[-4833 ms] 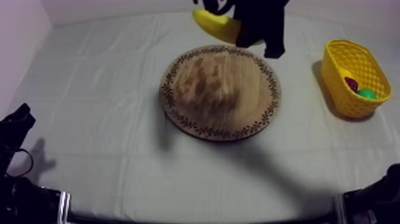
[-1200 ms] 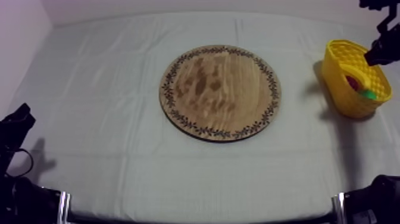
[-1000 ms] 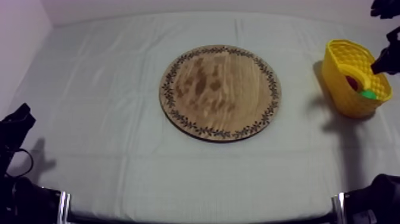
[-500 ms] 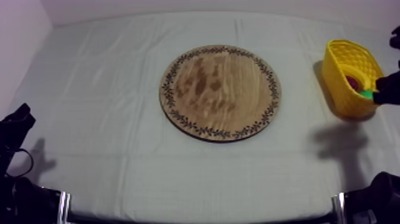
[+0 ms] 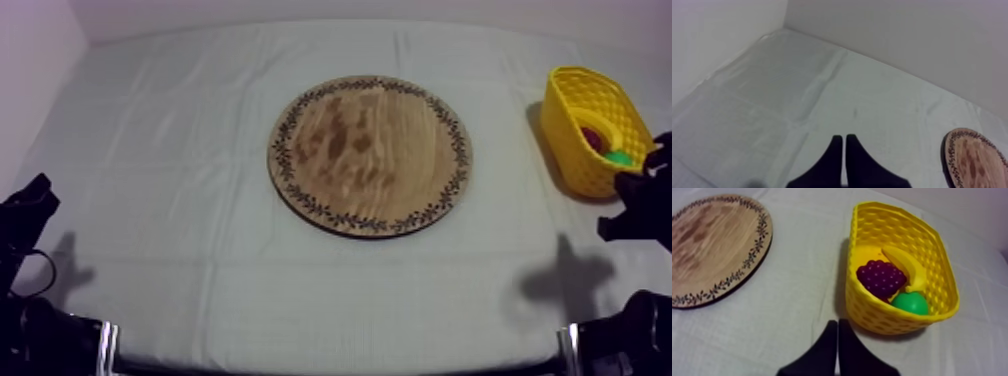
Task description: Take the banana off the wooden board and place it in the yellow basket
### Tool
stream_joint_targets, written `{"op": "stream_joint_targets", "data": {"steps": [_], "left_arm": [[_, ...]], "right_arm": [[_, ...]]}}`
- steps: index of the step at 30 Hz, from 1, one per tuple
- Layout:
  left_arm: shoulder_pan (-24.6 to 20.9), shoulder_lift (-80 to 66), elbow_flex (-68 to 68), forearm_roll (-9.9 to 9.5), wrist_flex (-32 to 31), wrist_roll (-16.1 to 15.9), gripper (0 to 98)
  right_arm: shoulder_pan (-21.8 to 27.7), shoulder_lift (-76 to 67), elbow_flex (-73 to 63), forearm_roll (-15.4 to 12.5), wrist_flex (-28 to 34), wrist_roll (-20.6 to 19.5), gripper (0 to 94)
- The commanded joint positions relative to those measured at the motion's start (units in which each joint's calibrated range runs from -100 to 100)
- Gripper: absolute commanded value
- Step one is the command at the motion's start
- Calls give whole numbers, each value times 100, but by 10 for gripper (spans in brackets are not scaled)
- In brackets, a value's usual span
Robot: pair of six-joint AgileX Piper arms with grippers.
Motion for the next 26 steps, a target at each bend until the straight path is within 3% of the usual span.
{"op": "stream_joint_targets", "data": {"steps": [1,5,8,11,13,16,21,26], "left_arm": [[-2,2,-2,-1,-1,1,1],[-2,2,-2,-1,-1,1,1],[-2,2,-2,-1,-1,1,1],[-2,2,-2,-1,-1,1,1],[-2,2,-2,-1,-1,1,1],[-2,2,-2,-1,-1,0,1],[-2,2,-2,-1,-1,1,1],[-2,2,-2,-1,-1,1,1]], "right_arm": [[-39,-592,-14,111,168,-335,3],[-303,-1128,51,522,317,-1128,3],[-561,-1298,268,1096,170,-1784,3],[-715,-1356,459,1434,-92,-2080,4],[-773,-1371,588,1610,-397,-2118,4],[-838,-1381,701,1784,-640,-1809,5],[-935,-1385,756,1866,-736,-1251,5],[-954,-1386,769,1877,-761,-1264,5]]}}
